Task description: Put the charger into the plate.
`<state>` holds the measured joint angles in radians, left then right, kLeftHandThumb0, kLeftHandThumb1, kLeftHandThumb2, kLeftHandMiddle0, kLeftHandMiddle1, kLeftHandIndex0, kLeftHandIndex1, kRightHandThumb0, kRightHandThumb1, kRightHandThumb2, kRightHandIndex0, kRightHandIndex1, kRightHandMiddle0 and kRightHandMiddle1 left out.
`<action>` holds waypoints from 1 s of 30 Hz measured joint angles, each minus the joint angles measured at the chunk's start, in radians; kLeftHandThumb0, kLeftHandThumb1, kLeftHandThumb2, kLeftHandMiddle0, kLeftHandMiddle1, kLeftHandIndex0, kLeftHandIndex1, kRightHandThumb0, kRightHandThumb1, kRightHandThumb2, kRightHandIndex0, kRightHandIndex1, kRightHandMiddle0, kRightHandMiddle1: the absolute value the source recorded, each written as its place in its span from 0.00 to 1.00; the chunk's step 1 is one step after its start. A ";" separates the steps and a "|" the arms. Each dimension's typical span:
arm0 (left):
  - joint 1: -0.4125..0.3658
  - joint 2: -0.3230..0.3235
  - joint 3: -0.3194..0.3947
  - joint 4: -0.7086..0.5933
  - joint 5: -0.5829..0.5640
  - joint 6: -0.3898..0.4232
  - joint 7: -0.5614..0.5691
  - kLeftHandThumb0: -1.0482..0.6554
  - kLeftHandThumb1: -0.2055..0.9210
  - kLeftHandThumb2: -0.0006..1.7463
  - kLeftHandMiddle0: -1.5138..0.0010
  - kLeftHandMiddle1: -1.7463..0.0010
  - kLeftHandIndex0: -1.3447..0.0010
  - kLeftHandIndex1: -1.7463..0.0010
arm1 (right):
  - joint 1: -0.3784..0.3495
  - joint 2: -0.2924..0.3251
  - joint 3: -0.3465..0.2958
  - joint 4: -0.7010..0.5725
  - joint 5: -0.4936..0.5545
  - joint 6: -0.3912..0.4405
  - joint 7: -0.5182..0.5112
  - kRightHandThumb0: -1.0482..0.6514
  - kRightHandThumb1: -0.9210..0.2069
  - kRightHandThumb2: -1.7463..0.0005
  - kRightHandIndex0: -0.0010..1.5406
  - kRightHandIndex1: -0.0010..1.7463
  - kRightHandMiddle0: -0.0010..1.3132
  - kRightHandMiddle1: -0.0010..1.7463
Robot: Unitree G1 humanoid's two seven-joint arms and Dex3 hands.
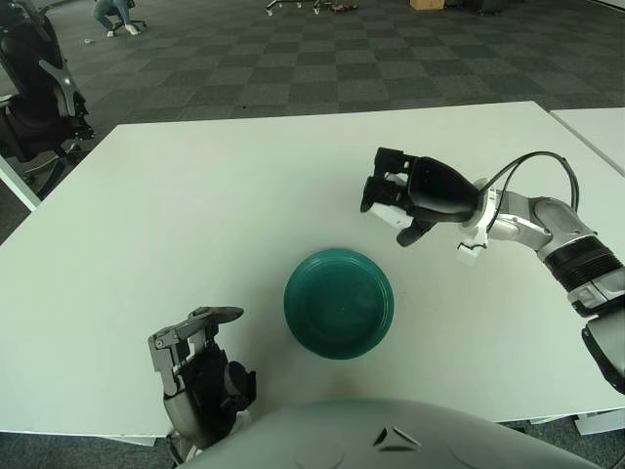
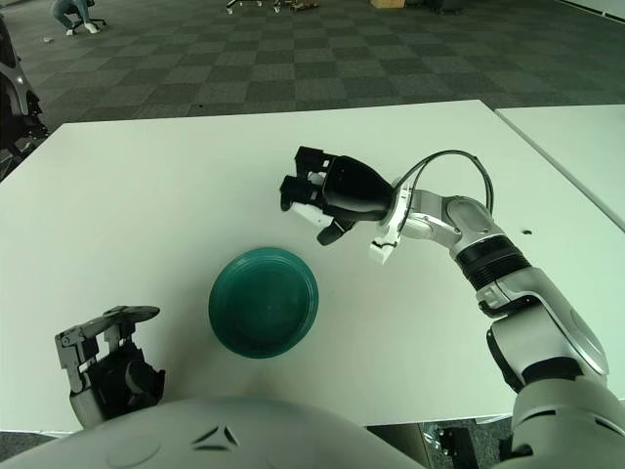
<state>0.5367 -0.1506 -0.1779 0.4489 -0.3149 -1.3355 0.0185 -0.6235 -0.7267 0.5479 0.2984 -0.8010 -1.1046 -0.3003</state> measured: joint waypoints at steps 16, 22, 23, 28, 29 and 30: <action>-0.002 0.000 0.003 0.008 0.000 -0.009 -0.019 0.17 1.00 0.28 0.83 0.05 0.88 0.14 | 0.057 0.041 0.036 -0.064 -0.311 -0.056 -0.141 0.61 0.48 0.28 0.30 1.00 0.34 1.00; -0.004 0.000 0.005 0.013 0.000 -0.019 -0.030 0.17 1.00 0.26 0.83 0.05 0.89 0.13 | 0.074 0.065 0.063 -0.081 -0.368 -0.101 -0.198 0.61 0.47 0.29 0.29 1.00 0.34 1.00; -0.004 0.000 0.005 0.014 0.000 -0.020 -0.031 0.17 1.00 0.26 0.83 0.05 0.89 0.11 | 0.074 0.071 0.066 -0.080 -0.370 -0.105 -0.198 0.61 0.47 0.29 0.29 1.00 0.34 1.00; -0.006 0.000 0.006 0.016 0.000 -0.022 -0.038 0.18 1.00 0.27 0.84 0.04 0.90 0.09 | 0.077 0.108 0.101 -0.088 -0.448 -0.065 -0.241 0.57 0.46 0.31 0.39 1.00 0.34 0.99; -0.006 0.000 0.006 0.016 0.000 -0.023 -0.039 0.18 1.00 0.28 0.85 0.04 0.90 0.09 | 0.080 0.119 0.116 -0.088 -0.474 -0.045 -0.258 0.50 0.39 0.37 0.52 1.00 0.33 0.99; -0.007 0.000 0.006 0.017 0.000 -0.023 -0.040 0.17 1.00 0.30 0.85 0.03 0.91 0.08 | 0.086 0.132 0.132 -0.087 -0.500 -0.024 -0.280 0.46 0.35 0.41 0.60 1.00 0.33 0.99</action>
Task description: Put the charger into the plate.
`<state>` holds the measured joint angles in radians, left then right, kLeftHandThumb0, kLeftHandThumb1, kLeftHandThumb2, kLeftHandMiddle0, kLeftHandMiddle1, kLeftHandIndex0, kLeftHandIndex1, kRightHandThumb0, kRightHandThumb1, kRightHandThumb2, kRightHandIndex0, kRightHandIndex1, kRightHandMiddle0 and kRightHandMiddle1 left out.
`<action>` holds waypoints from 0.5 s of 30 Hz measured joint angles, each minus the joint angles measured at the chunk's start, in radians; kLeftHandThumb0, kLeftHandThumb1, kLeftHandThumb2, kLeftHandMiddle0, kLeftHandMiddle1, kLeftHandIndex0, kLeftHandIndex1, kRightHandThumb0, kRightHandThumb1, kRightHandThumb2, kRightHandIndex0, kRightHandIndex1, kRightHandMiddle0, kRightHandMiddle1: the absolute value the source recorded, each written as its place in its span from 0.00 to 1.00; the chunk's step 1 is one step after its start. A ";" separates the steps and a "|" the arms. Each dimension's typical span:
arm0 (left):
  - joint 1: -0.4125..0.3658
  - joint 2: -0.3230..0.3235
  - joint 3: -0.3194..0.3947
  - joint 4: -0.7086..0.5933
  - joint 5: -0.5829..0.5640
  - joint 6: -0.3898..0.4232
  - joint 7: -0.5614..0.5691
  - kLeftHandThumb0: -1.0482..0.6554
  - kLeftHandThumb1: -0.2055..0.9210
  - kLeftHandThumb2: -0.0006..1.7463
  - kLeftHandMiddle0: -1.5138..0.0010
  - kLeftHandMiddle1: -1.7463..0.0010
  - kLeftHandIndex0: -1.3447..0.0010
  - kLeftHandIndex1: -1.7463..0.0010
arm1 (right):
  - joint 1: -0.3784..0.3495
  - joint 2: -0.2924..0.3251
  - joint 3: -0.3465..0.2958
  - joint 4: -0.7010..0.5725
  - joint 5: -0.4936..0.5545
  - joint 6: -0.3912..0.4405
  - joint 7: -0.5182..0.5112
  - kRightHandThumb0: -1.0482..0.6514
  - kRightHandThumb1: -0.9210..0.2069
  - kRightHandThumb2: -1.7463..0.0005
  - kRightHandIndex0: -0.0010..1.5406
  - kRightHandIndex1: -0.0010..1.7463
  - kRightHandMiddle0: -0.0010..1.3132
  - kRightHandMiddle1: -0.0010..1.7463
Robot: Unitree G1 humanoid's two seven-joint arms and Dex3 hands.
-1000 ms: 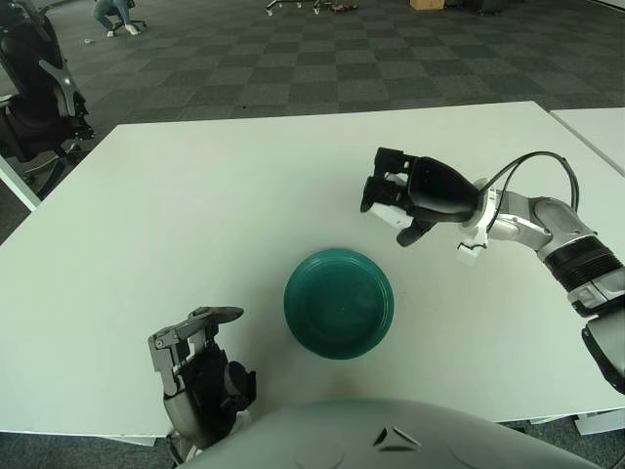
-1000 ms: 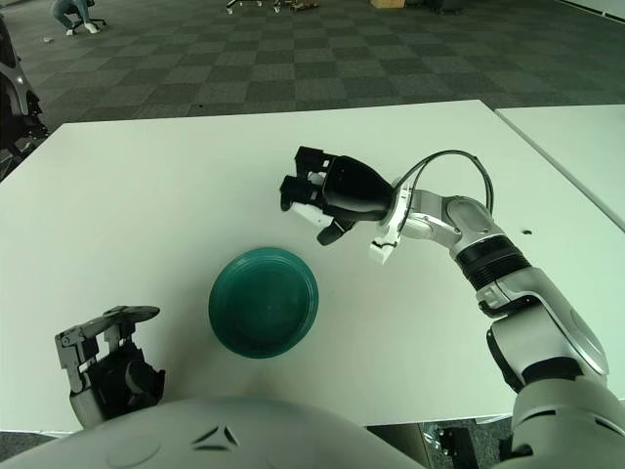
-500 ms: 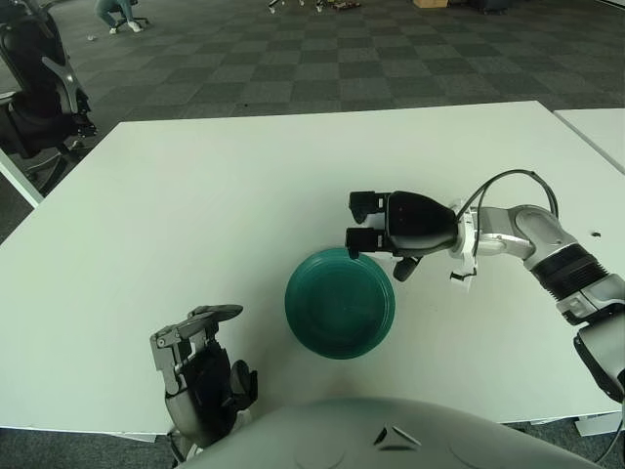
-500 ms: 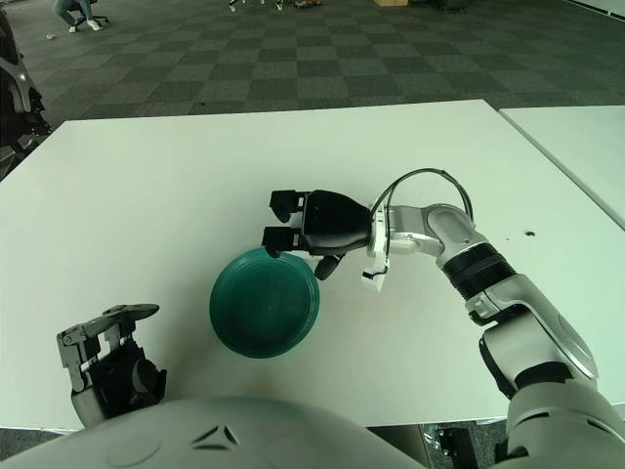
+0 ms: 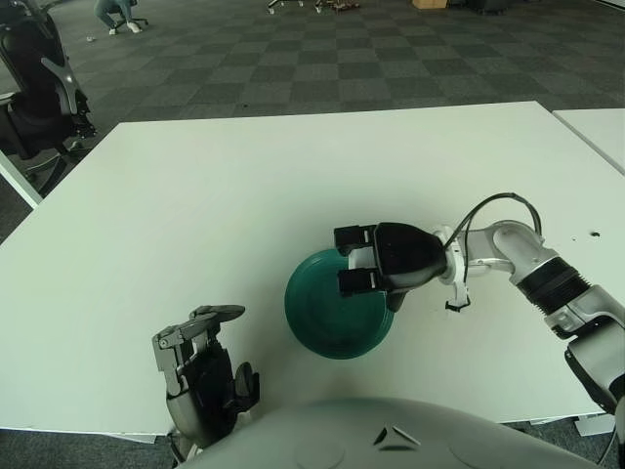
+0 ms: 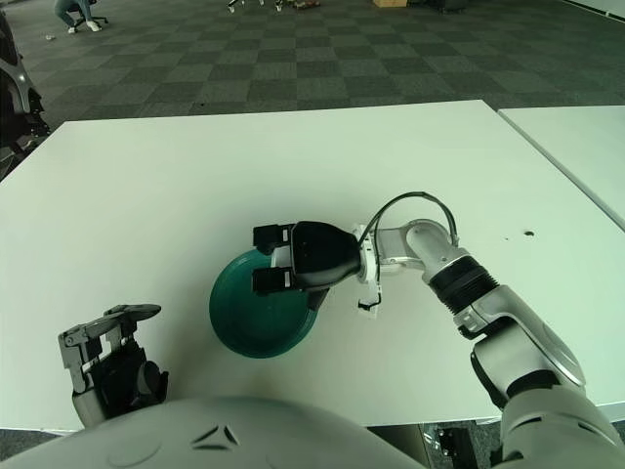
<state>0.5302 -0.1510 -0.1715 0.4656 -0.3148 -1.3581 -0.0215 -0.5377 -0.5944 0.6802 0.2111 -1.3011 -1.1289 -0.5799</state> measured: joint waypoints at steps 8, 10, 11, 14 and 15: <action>-0.001 0.000 0.000 0.000 0.000 -0.002 -0.001 0.15 1.00 0.37 0.88 0.03 0.92 0.09 | 0.018 0.080 0.095 0.022 -0.103 0.067 -0.129 0.38 0.32 0.43 0.73 1.00 0.33 0.99; -0.001 -0.001 0.000 0.000 0.000 -0.002 0.000 0.15 1.00 0.36 0.89 0.04 0.93 0.09 | 0.016 0.092 0.104 0.033 -0.106 0.073 -0.145 0.38 0.32 0.43 0.73 1.00 0.33 0.99; -0.001 -0.001 0.000 0.000 0.001 -0.002 0.001 0.16 1.00 0.36 0.89 0.04 0.93 0.09 | 0.015 0.097 0.107 0.039 -0.106 0.076 -0.150 0.38 0.32 0.43 0.73 1.00 0.33 1.00; -0.001 -0.001 0.000 0.000 0.003 -0.002 0.009 0.16 1.00 0.34 0.91 0.06 0.96 0.11 | 0.007 0.108 0.117 0.057 -0.106 0.086 -0.156 0.37 0.33 0.42 0.73 1.00 0.33 1.00; -0.001 -0.001 0.000 0.000 0.004 -0.002 0.013 0.16 1.00 0.33 0.91 0.06 0.97 0.12 | 0.005 0.110 0.120 0.062 -0.106 0.090 -0.156 0.37 0.33 0.41 0.73 1.00 0.33 1.00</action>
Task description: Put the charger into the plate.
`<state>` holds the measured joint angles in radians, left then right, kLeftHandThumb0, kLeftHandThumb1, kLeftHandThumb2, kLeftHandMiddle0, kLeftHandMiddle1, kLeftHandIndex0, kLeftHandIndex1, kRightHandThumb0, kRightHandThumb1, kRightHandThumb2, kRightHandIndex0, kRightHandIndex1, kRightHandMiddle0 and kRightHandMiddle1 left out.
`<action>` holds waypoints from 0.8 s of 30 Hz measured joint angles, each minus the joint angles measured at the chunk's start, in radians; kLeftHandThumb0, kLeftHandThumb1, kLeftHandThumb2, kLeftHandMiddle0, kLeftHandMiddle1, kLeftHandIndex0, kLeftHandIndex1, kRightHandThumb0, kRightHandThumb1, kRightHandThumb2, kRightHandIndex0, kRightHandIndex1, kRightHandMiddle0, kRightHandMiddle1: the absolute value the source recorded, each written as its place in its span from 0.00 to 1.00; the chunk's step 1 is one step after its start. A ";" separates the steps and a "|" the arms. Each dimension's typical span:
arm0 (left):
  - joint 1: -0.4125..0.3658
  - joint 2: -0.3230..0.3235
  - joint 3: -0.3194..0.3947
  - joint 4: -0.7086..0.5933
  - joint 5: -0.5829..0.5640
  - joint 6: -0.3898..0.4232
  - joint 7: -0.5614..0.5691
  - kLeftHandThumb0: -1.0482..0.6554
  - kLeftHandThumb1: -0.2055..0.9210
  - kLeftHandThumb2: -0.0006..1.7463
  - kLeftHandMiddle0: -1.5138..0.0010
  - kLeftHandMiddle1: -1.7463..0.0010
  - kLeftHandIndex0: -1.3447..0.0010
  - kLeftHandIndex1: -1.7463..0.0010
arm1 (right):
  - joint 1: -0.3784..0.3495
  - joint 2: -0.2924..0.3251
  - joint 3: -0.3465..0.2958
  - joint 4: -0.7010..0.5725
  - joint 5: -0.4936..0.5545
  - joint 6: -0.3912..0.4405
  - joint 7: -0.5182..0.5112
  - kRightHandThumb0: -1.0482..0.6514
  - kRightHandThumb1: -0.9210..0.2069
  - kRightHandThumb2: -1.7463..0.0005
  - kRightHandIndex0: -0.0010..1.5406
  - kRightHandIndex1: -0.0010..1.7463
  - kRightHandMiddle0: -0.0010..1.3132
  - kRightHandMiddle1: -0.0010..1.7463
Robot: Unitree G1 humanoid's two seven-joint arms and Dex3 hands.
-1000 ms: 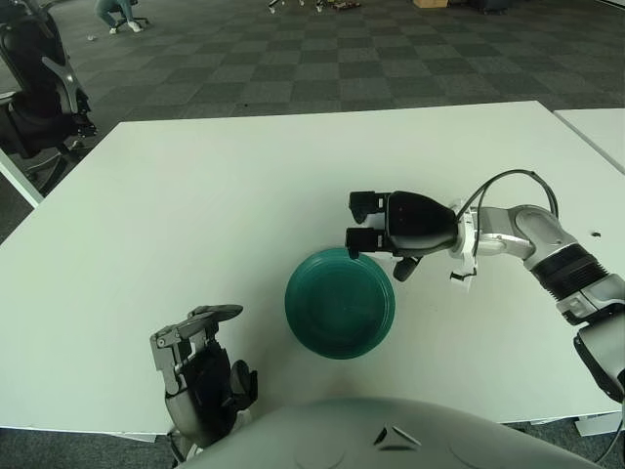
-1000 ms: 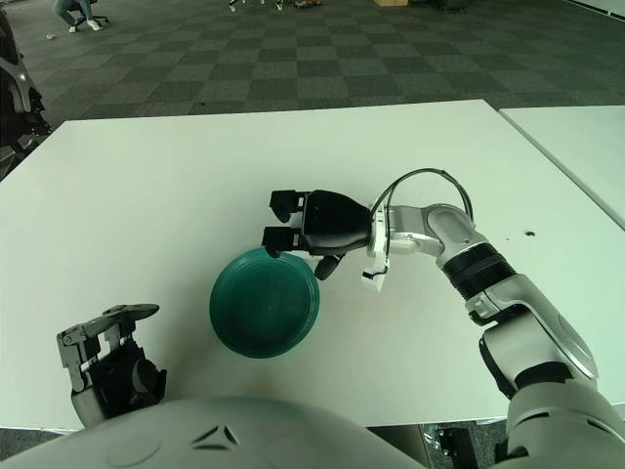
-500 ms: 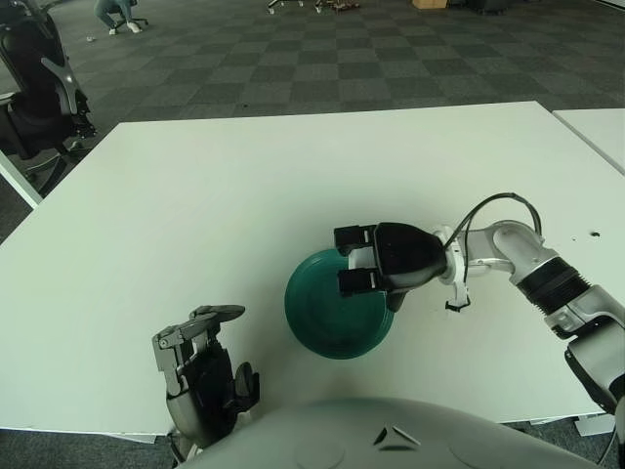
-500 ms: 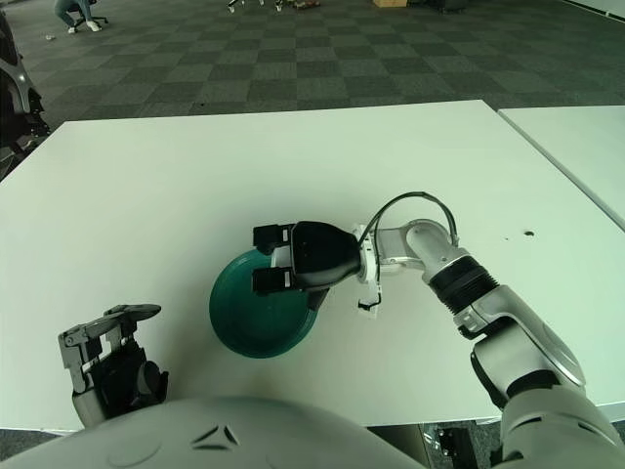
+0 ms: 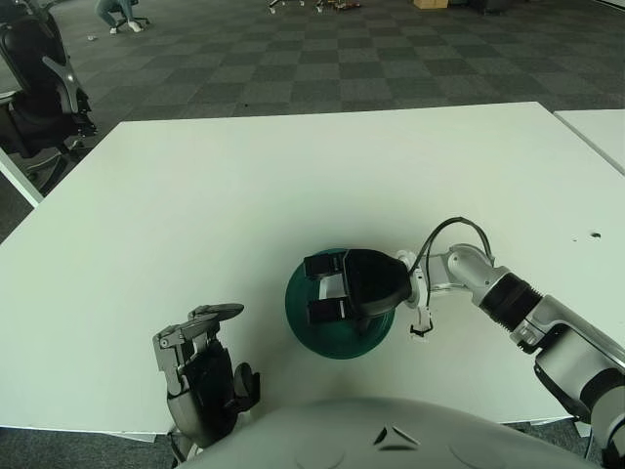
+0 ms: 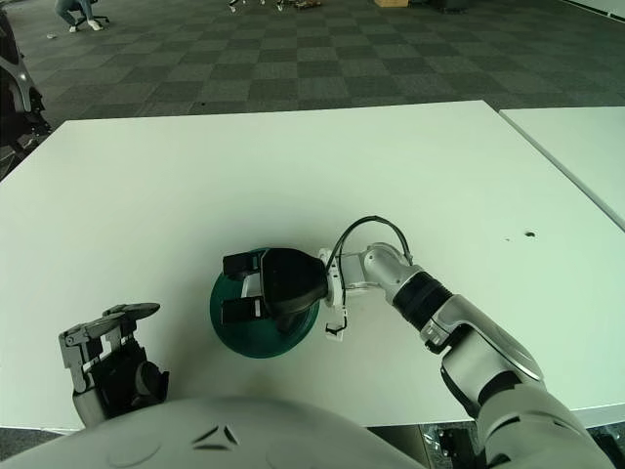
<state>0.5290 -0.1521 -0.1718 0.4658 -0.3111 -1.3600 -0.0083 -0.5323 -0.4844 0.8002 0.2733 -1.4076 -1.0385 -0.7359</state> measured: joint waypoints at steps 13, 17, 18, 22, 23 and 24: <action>0.002 0.001 -0.004 -0.010 0.024 0.000 0.088 0.18 1.00 0.37 0.92 0.42 1.00 0.24 | -0.003 0.029 0.042 0.025 -0.009 0.042 0.001 0.37 0.34 0.40 0.74 1.00 0.34 1.00; 0.002 0.002 -0.006 -0.014 0.024 0.001 0.110 0.19 1.00 0.40 0.89 0.62 1.00 0.33 | -0.004 0.042 0.045 0.027 -0.009 0.043 0.005 0.37 0.35 0.40 0.72 1.00 0.35 1.00; 0.002 0.002 -0.006 -0.014 0.023 0.001 0.112 0.19 1.00 0.41 0.88 0.68 1.00 0.36 | -0.004 0.045 0.045 0.027 -0.009 0.045 0.008 0.37 0.35 0.40 0.69 1.00 0.35 1.00; 0.002 0.002 -0.009 -0.015 0.012 0.001 0.113 0.18 1.00 0.43 0.86 0.83 1.00 0.45 | -0.004 0.056 0.048 0.026 -0.011 0.065 0.018 0.37 0.34 0.40 0.60 1.00 0.34 1.00; 0.002 0.002 -0.011 -0.015 0.007 0.001 0.113 0.19 1.00 0.44 0.86 0.84 1.00 0.46 | -0.004 0.058 0.049 0.025 -0.012 0.073 0.020 0.37 0.34 0.41 0.58 1.00 0.34 1.00; 0.002 0.002 -0.012 -0.015 0.003 0.001 0.112 0.19 1.00 0.45 0.87 0.86 1.00 0.50 | -0.004 0.058 0.050 0.021 -0.015 0.080 0.022 0.38 0.23 0.51 0.53 1.00 0.28 1.00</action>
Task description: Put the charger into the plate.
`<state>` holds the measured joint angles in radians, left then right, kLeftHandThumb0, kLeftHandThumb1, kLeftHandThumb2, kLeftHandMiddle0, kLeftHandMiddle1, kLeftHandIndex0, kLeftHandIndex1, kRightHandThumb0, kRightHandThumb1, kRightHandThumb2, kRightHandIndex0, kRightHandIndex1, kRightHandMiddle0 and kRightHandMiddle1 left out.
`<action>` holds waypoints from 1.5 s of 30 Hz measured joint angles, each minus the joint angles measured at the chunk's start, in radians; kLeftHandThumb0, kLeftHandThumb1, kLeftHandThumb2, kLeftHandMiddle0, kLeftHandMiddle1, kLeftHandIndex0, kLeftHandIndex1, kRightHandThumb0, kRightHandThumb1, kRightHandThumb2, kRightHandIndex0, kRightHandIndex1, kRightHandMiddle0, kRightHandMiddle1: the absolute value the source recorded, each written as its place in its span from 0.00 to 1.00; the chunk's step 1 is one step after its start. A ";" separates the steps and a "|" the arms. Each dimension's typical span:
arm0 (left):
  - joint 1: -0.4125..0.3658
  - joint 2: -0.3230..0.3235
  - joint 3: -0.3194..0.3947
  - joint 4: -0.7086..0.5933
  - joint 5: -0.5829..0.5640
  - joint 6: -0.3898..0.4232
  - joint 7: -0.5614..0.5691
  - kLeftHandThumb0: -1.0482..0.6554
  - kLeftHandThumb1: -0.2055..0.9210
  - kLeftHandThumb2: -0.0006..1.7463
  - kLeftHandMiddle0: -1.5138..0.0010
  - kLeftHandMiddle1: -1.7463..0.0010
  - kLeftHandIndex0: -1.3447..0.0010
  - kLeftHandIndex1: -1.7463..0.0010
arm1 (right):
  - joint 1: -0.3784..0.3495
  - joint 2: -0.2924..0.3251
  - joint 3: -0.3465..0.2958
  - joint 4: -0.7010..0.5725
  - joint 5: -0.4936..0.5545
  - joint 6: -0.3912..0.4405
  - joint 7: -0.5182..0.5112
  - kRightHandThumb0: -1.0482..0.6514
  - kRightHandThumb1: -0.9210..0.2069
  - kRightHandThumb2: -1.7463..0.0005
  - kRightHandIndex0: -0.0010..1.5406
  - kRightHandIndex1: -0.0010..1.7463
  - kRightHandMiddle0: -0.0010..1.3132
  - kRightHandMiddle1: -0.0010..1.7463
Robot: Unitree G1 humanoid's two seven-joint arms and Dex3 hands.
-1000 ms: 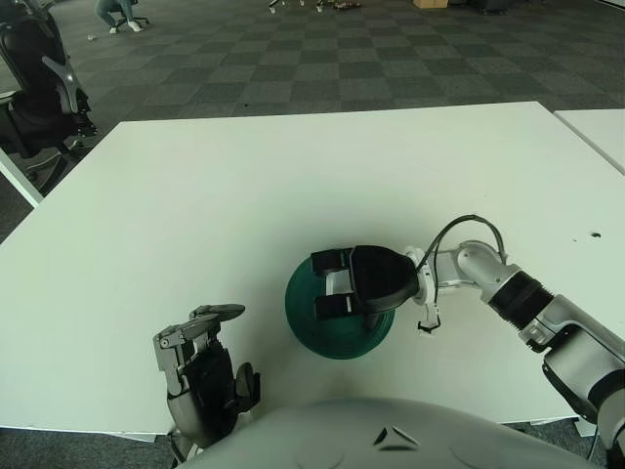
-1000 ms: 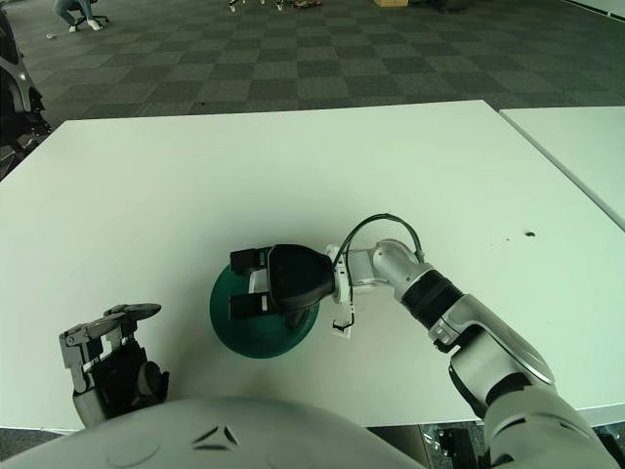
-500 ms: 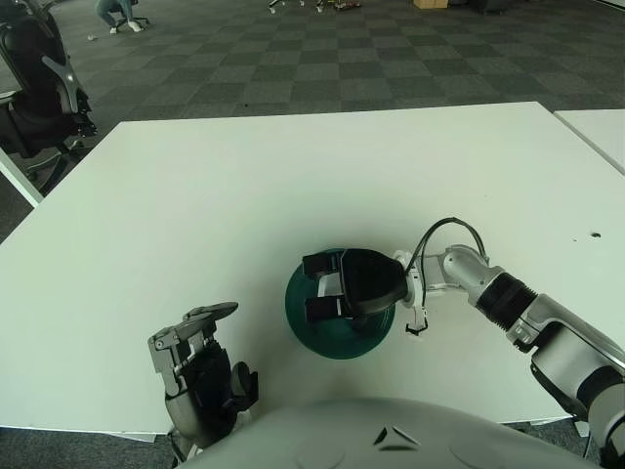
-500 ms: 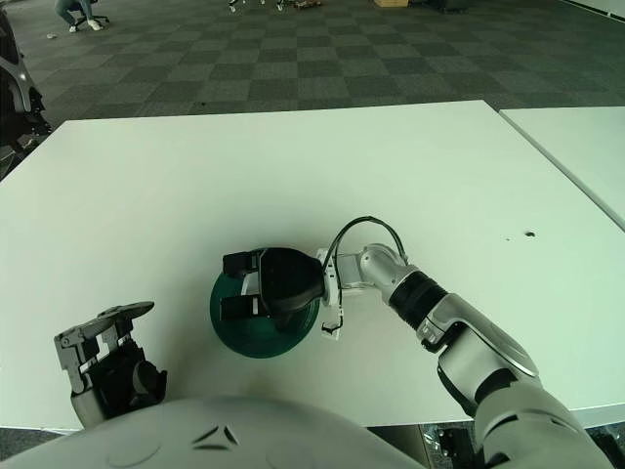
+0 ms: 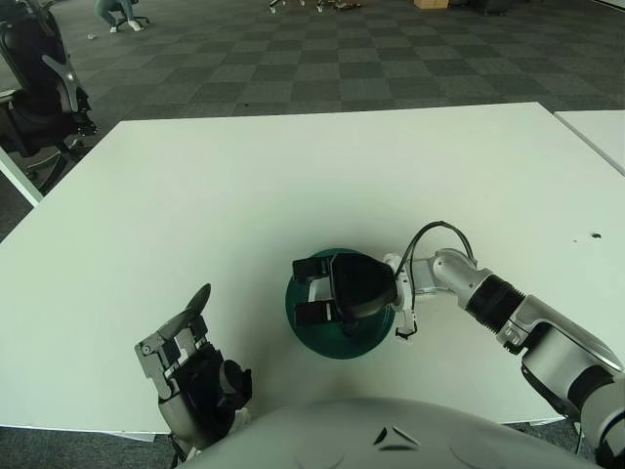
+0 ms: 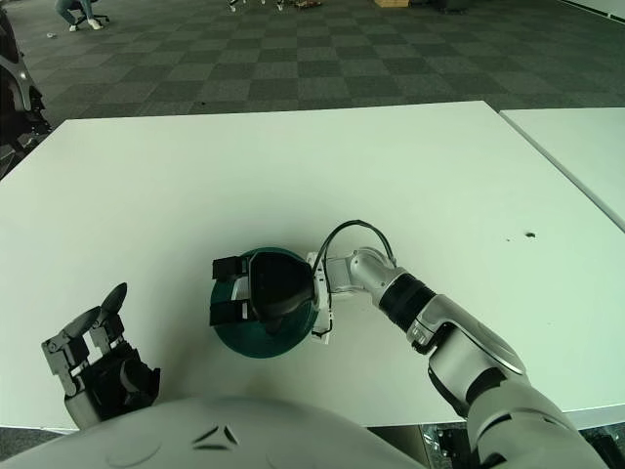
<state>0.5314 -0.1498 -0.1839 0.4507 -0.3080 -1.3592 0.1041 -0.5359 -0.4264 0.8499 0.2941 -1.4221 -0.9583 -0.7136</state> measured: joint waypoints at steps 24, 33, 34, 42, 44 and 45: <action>-0.015 0.002 0.017 0.021 0.014 -0.007 -0.039 0.19 1.00 0.59 0.91 0.99 1.00 0.77 | 0.004 -0.111 0.001 -0.227 -0.095 0.137 0.245 0.01 0.00 0.41 0.15 0.10 0.00 0.18; 0.023 0.011 0.020 -0.057 0.096 0.065 -0.025 0.16 1.00 0.61 0.91 1.00 1.00 0.78 | 0.004 -0.157 0.000 -0.287 -0.117 0.192 0.238 0.02 0.00 0.40 0.08 0.02 0.01 0.02; 0.033 0.013 0.018 -0.079 0.102 0.093 -0.025 0.16 1.00 0.61 0.91 1.00 1.00 0.78 | 0.005 -0.163 0.000 -0.291 -0.121 0.195 0.230 0.02 0.00 0.40 0.07 0.01 0.01 0.01; 0.076 0.037 0.007 -0.295 0.131 0.373 -0.021 0.13 1.00 0.62 0.95 1.00 1.00 0.86 | 0.007 -0.237 -0.052 -0.350 -0.119 0.209 0.156 0.04 0.00 0.45 0.03 0.00 0.00 0.00; 0.083 0.044 0.001 -0.375 0.143 0.456 -0.021 0.12 1.00 0.63 0.96 1.00 1.00 0.87 | 0.003 -0.252 -0.084 -0.361 -0.106 0.210 0.147 0.04 0.00 0.45 0.03 0.00 0.00 0.00; 0.090 0.049 -0.003 -0.419 0.151 0.495 -0.021 0.11 1.00 0.63 0.96 1.00 1.00 0.87 | -0.001 -0.256 -0.100 -0.365 -0.096 0.210 0.146 0.04 0.00 0.46 0.03 0.00 0.00 0.00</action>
<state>0.6212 -0.1005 -0.1865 0.0321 -0.1571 -0.8646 0.0828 -0.5367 -0.6829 0.7496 -0.0706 -1.5177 -0.7485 -0.5674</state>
